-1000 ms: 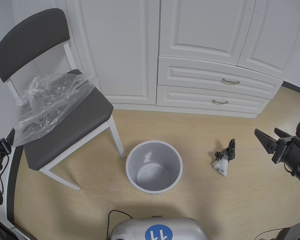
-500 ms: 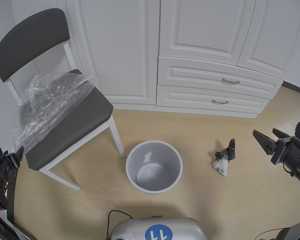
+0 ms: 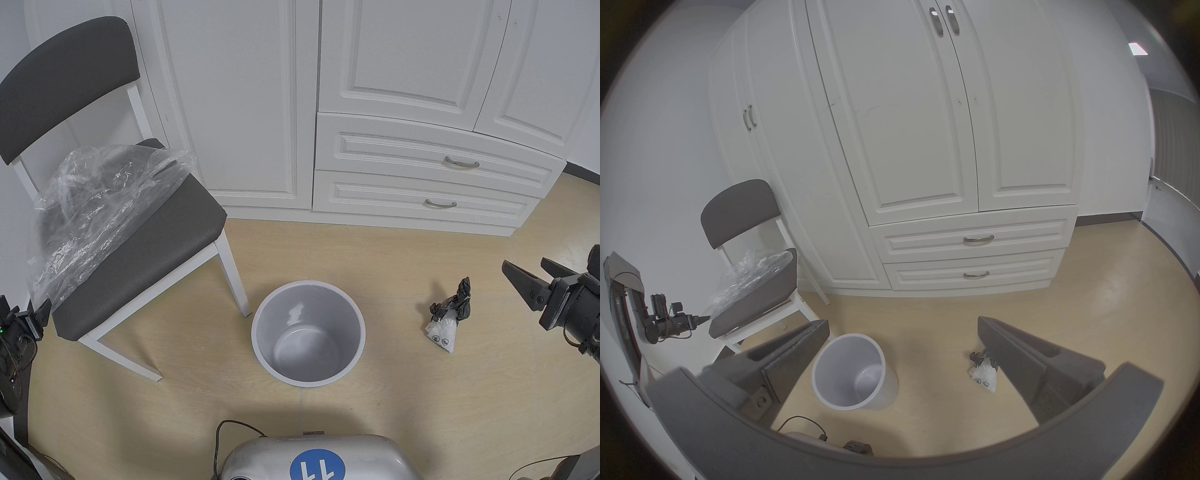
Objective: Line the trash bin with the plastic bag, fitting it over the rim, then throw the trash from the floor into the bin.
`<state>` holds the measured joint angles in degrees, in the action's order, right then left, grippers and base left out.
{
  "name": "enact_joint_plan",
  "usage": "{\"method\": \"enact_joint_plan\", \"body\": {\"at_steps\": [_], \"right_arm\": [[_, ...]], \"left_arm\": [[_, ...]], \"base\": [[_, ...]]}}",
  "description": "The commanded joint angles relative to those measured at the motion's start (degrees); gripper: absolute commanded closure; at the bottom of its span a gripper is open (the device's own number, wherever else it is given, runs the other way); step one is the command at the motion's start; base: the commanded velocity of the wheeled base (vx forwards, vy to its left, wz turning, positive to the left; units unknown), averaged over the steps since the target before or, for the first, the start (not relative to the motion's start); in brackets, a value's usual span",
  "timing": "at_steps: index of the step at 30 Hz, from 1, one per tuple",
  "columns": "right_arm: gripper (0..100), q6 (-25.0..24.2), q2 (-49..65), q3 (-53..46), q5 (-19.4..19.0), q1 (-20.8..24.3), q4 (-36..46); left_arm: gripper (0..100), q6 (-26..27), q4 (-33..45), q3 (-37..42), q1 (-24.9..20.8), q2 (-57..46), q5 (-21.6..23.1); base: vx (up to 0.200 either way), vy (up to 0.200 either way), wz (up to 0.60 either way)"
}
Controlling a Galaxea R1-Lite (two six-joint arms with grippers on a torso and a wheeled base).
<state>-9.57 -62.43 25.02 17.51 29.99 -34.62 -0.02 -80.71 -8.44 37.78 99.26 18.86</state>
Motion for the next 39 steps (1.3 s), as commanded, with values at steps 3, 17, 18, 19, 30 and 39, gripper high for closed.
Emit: {"method": "enact_joint_plan", "body": {"at_steps": [3,17,18,19,30,39], "right_arm": [[0,-0.36,-1.47,-0.23,-0.54,0.07,-0.18],[0,-0.36,-1.03,-0.14,-0.63,0.07,-0.18],[0,-0.36,-0.94,-0.23,-0.63,0.07,-0.18],[0,-0.36,-1.03,-0.23,-0.63,0.07,-0.18],[0,-0.36,-0.77,-0.23,-0.63,0.07,-0.18],[0,0.17,0.82,-0.76,-0.45,0.16,-0.01]], "left_arm": [[0,-2.79,-4.1,-3.61,0.01,5.25,-0.05],[0,-7.89,-7.0,-6.15,0.19,6.04,-0.05],[0,-7.89,-7.0,-6.15,0.19,6.04,-0.05],[0,-7.89,-7.0,-6.15,0.19,6.04,-0.05],[100,-7.89,-7.0,-6.07,-0.16,6.04,-0.05],[100,-8.24,-7.0,-4.48,-0.43,1.55,-0.05]], "base": [[0.0,0.0,0.0],[0.0,0.0,0.0],[0.0,0.0,0.0],[0.0,0.0,0.0],[0.0,0.0,0.0],[0.0,0.0,0.0]]}}
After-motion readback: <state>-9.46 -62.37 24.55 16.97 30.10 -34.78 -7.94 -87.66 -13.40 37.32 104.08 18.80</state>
